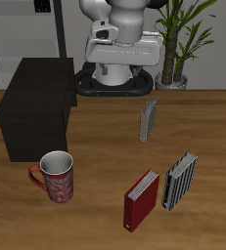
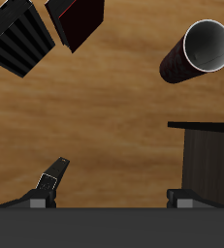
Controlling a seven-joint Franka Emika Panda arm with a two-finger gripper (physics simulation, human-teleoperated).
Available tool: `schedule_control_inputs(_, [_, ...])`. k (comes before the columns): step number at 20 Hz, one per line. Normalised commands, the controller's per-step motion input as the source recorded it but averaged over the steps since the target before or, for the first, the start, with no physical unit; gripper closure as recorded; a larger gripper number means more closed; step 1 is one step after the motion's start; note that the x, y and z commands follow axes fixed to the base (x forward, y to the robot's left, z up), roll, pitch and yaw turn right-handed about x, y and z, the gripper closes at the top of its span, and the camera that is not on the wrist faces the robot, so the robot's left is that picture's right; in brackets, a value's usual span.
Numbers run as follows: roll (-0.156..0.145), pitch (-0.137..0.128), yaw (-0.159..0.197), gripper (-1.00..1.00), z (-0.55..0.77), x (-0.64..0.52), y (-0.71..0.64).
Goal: Place the yellow book flat on top of the shelf
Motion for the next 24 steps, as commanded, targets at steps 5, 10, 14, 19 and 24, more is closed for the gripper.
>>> schedule_control_inputs(5, [-0.015,-0.02,-0.016,-1.0,0.02,-0.03,0.13])
schedule_control_inputs(10, [-0.037,-0.034,-0.023,-1.0,-0.01,-0.11,0.14])
schedule_control_inputs(14, [0.019,-0.021,-0.015,-1.0,-0.02,-0.18,0.18])
schedule_control_inputs(19, [-0.005,-0.03,-0.056,-1.0,-0.03,-0.17,0.15])
schedule_control_inputs(24, [0.008,-0.05,-0.019,-1.0,-0.21,-0.32,0.29])
